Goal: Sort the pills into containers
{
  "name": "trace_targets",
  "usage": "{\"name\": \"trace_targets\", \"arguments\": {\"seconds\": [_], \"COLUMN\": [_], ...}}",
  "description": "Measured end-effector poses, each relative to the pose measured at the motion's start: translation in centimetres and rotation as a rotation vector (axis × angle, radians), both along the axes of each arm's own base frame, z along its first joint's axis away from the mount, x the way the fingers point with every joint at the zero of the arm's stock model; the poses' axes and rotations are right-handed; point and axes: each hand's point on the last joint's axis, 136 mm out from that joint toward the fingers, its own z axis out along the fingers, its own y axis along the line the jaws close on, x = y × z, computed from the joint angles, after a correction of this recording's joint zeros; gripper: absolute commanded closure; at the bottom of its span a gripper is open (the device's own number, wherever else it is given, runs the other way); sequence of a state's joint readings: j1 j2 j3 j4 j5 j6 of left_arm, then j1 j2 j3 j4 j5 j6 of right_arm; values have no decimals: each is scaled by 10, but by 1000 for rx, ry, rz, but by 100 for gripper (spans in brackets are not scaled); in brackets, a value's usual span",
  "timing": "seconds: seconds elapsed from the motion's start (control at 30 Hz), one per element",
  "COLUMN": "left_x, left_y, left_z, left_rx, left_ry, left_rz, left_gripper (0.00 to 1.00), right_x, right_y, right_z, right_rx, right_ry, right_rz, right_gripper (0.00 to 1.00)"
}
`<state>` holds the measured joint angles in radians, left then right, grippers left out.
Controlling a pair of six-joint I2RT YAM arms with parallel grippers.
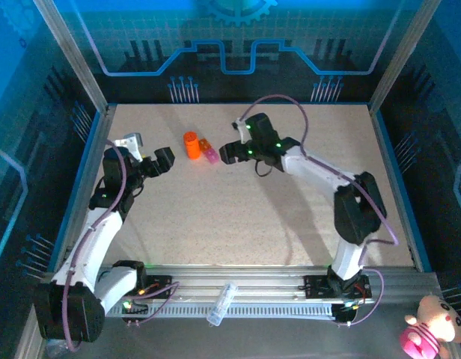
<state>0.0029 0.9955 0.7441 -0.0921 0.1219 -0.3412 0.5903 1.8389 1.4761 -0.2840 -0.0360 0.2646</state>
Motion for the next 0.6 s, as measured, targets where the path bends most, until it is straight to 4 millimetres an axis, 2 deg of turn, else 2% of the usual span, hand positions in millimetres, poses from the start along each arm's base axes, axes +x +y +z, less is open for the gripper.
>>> {"name": "trace_targets", "arguments": {"seconds": [0.13,0.23,0.6], "left_x": [3,5,8], "left_y": [0,0,0], "left_z": [-3,-7,-17], "left_rx": [0,0,-1], "left_ry": [23,34,65], "left_rz": [0,0,1], "left_gripper": [1,1,1], "right_x": [20,32,61], "right_y": [25,36,55], "right_z": [-23,-41,-98], "right_rx": [-88,-141,-263], "right_ry": [26,49,118], "right_rz": [47,69,102], "right_gripper": [17,20,18]}}
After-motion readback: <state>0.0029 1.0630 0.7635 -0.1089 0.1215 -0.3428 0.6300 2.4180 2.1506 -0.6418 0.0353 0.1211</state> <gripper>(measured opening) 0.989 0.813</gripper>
